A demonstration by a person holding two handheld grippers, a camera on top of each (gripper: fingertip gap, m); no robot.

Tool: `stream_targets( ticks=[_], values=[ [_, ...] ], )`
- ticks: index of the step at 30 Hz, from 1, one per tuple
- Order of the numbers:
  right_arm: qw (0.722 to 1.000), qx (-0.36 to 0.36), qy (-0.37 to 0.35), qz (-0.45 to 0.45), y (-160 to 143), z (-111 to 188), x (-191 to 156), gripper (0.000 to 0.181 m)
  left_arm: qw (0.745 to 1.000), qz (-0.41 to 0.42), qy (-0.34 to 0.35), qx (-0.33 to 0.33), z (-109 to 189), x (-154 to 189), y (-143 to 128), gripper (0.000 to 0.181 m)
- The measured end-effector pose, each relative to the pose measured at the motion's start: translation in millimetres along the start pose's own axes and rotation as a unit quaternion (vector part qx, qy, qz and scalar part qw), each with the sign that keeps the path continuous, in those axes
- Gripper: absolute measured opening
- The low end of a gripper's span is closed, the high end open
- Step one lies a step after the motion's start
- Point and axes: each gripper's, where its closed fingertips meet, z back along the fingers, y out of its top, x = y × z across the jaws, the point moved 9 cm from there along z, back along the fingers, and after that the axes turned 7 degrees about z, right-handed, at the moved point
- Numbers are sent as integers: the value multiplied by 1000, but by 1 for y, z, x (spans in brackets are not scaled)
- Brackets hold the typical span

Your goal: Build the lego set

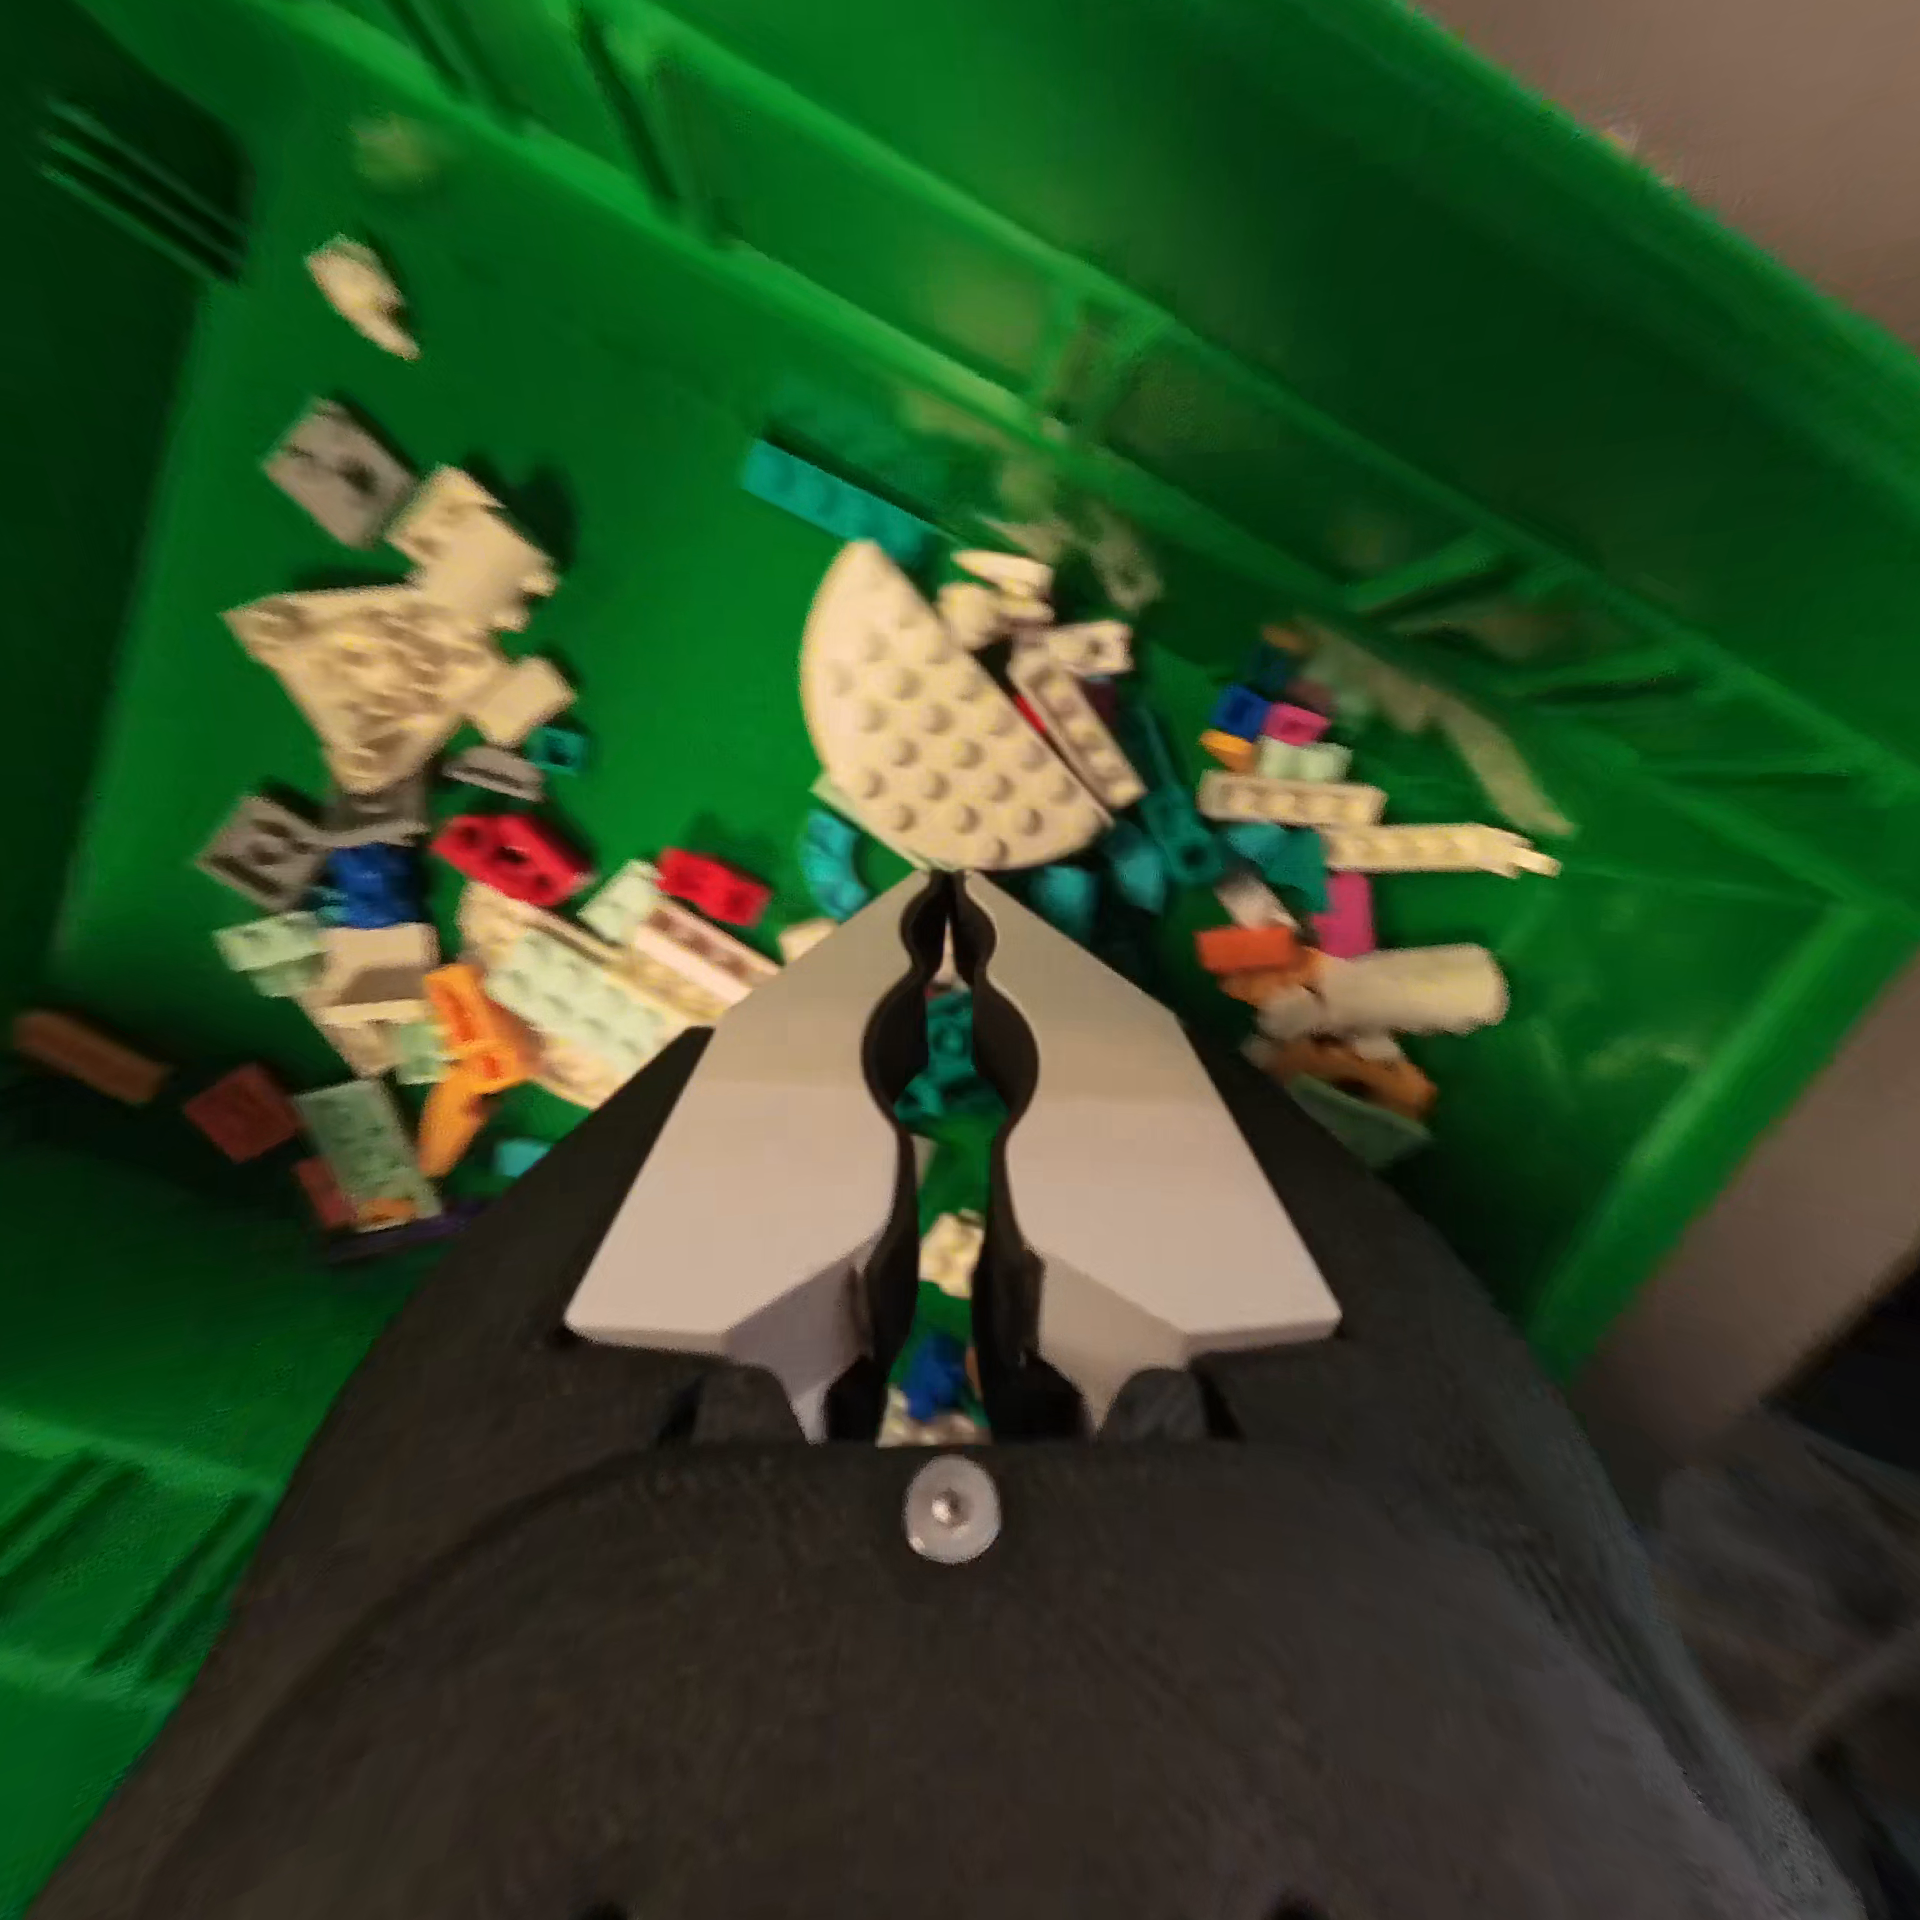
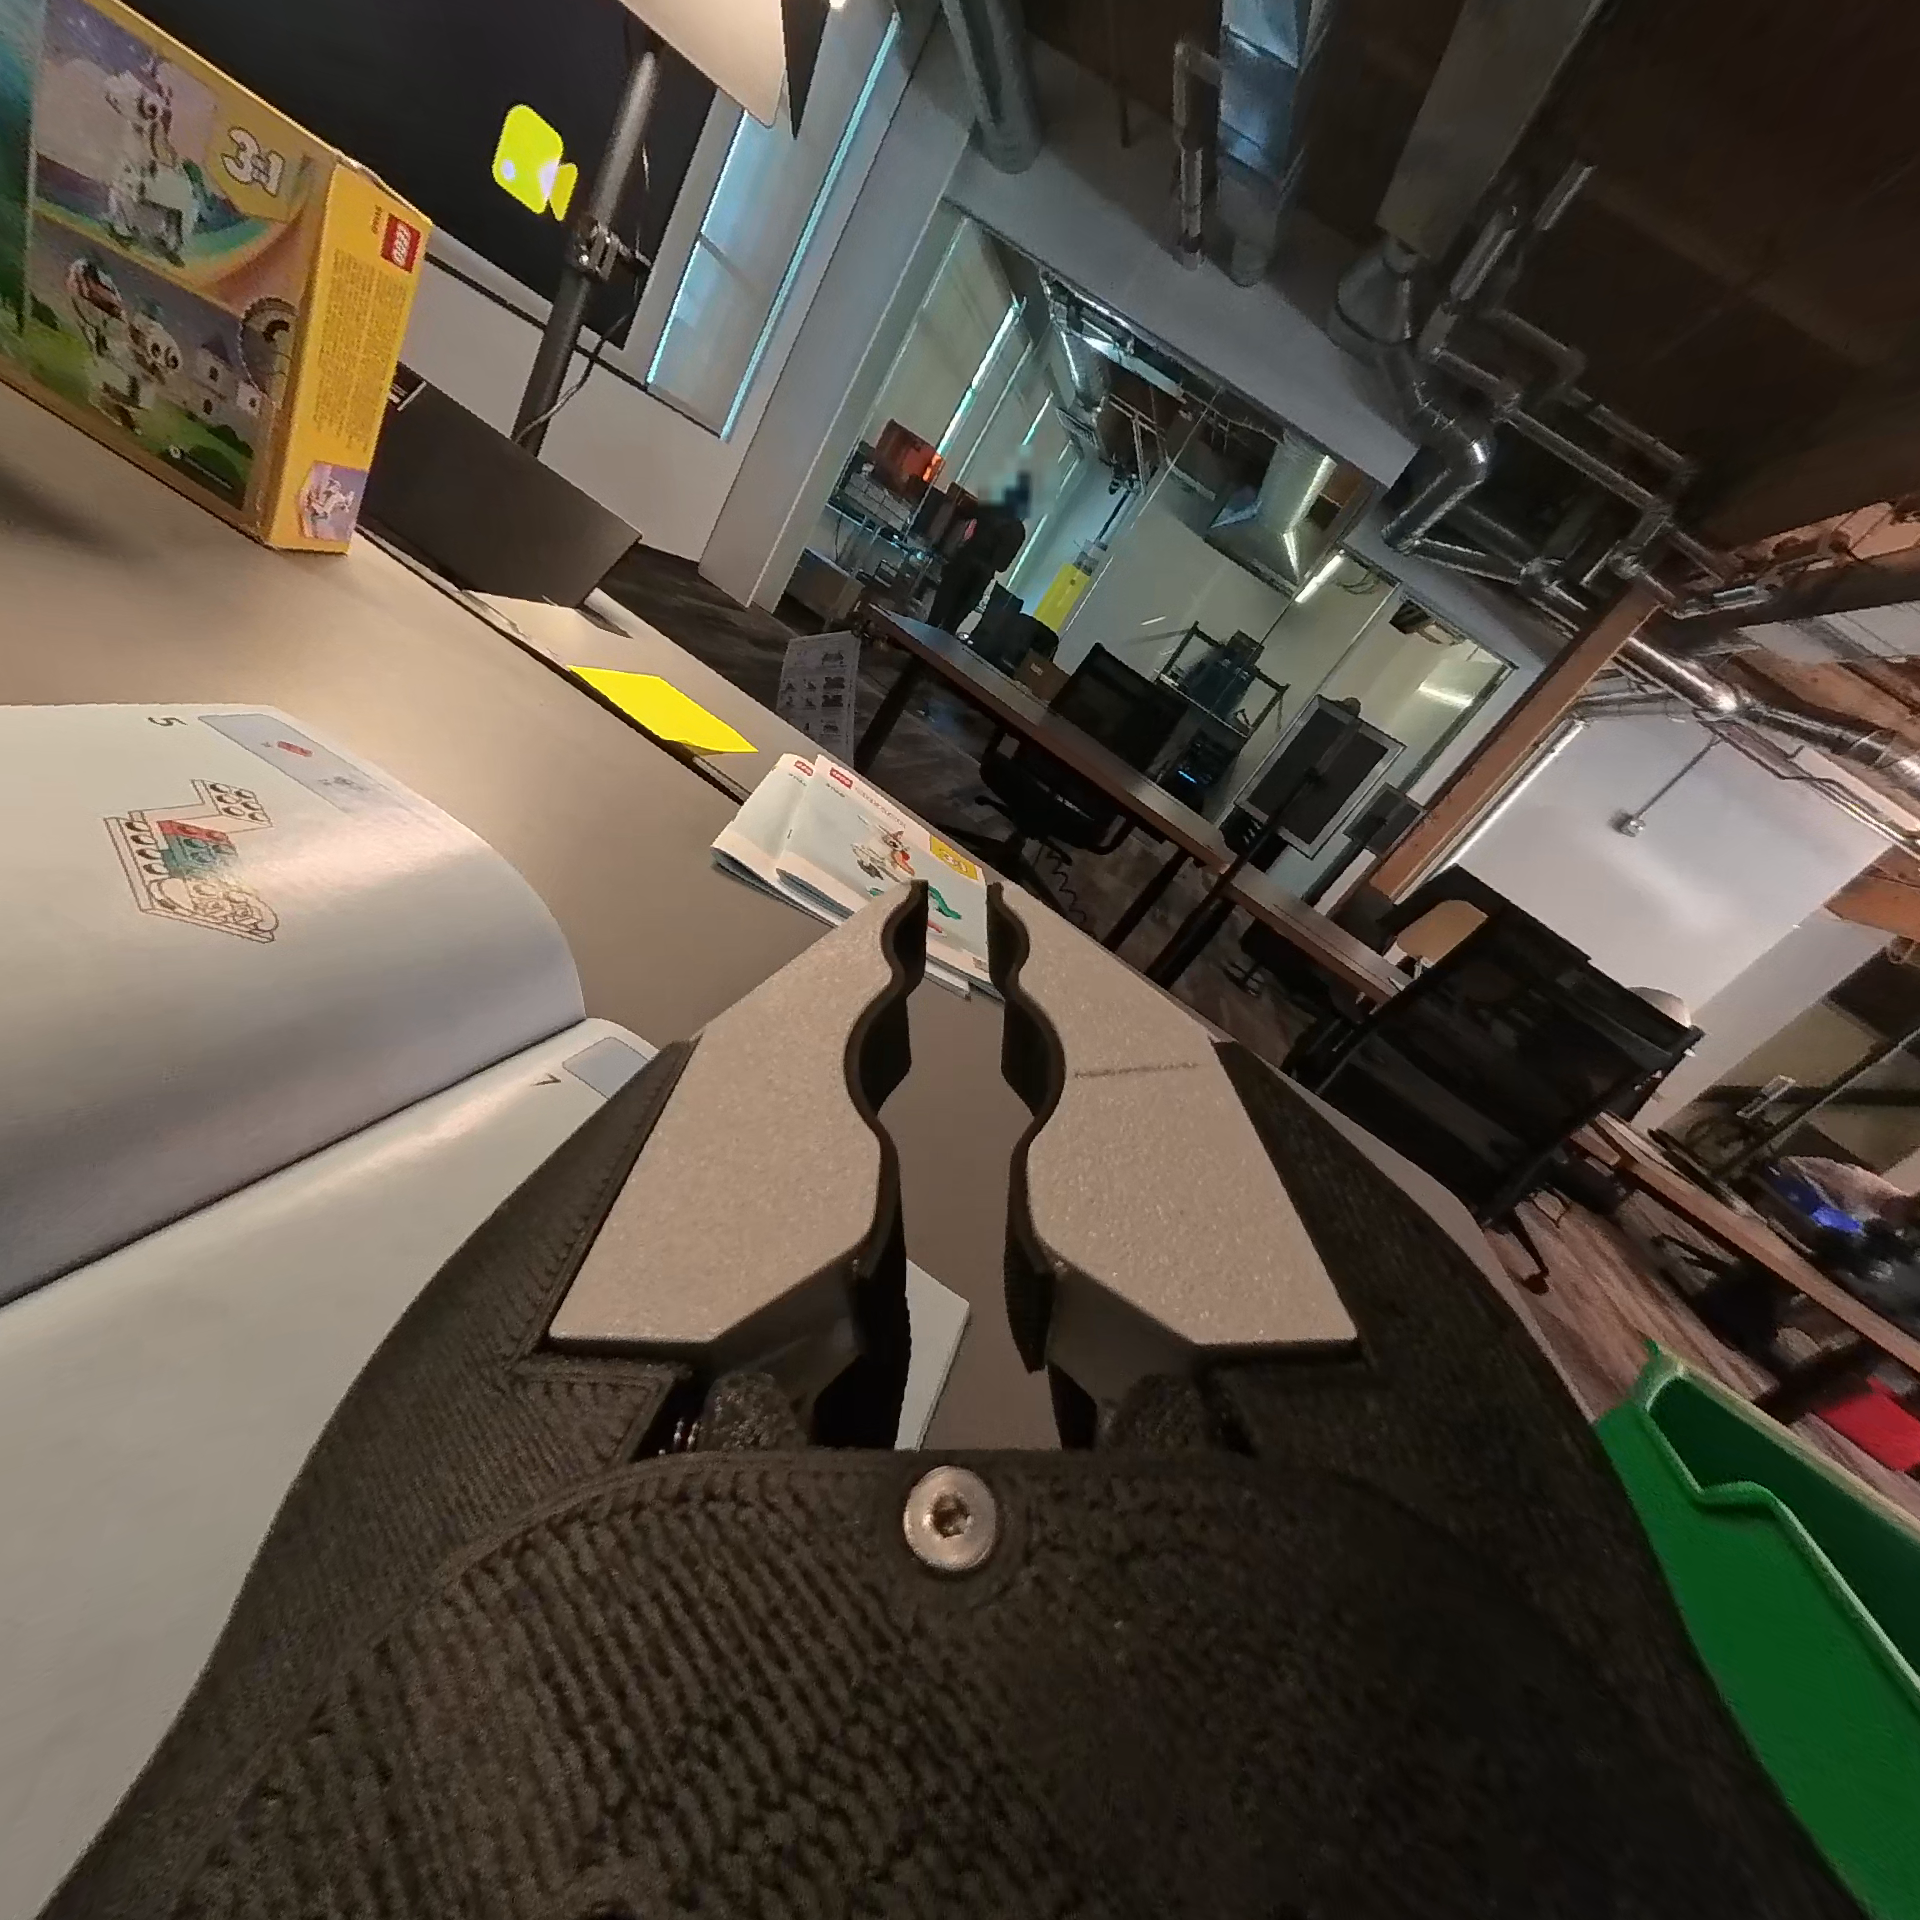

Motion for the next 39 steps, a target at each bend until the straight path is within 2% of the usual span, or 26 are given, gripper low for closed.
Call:
stream_targets(
  ticks=[2,5,7,10,12,14,18,22,28,32,39],
  values=[
    [1000,2,2,-1,0,0,0,9,997,12,-63,-31,1,11,-10,0],
    [1000,4,4,-3,0,0,0,9,992,29,-106,-59,2,19,-19,0],
    [1000,4,4,-3,0,0,0,9,995,27,-76,-57,4,14,-19,0],
    [1000,5,4,-4,0,0,0,9,998,65,19,-6,16,-12,-8,0],
    [1000,5,4,-5,0,0,0,9,993,89,74,30,22,-33,-1,0],
    [1000,6,4,-6,0,0,1,9,985,112,123,38,24,-54,2,0],
    [1000,7,4,-8,0,0,1,9,983,146,106,-9,15,-65,0,0],
    [1000,8,4,-9,0,0,1,9,985,135,98,-38,12,-57,-1,0],
    [1000,10,7,-9,0,0,1,9,990,105,87,-44,12,-36,-4,0],
    [1000,11,8,-9,0,0,1,9,993,109,22,-38,10,-17,-6,0],
    [1000,12,10,-10,1,0,1,9,993,111,-34,-35,11,10,-24,0]
  ],
)
